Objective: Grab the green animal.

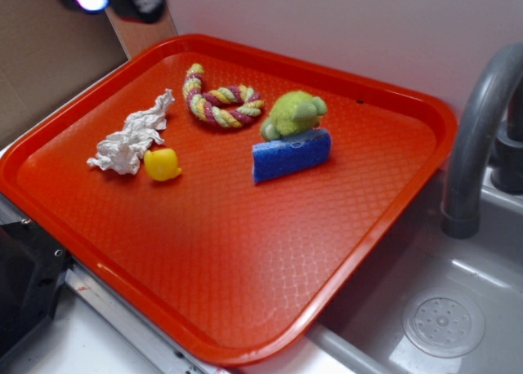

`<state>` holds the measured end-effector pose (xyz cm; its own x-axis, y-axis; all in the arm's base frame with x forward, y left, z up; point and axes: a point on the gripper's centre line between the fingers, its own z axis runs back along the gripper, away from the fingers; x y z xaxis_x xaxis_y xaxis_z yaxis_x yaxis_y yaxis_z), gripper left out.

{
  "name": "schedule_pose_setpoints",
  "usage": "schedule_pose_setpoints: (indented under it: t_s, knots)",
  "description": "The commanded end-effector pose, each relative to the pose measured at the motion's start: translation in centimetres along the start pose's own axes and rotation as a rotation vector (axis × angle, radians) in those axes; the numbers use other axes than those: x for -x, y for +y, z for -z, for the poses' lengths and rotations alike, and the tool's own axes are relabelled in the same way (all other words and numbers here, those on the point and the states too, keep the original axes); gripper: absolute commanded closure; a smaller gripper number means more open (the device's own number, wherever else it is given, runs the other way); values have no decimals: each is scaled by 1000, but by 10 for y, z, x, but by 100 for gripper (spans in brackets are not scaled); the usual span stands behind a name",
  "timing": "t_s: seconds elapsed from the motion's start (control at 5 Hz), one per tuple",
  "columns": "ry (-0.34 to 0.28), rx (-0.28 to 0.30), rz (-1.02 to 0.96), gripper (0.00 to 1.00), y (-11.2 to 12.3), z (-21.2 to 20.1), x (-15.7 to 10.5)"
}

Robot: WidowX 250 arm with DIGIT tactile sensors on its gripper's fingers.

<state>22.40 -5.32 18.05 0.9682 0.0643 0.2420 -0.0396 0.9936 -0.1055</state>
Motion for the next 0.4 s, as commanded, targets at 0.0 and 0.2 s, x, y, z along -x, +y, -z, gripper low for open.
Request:
schedule_pose_setpoints:
  t_s: [0.0, 0.2]
  knots:
    - [3, 57, 215, 0, -32, 53, -32]
    - [10, 60, 267, 0, -34, 75, -42]
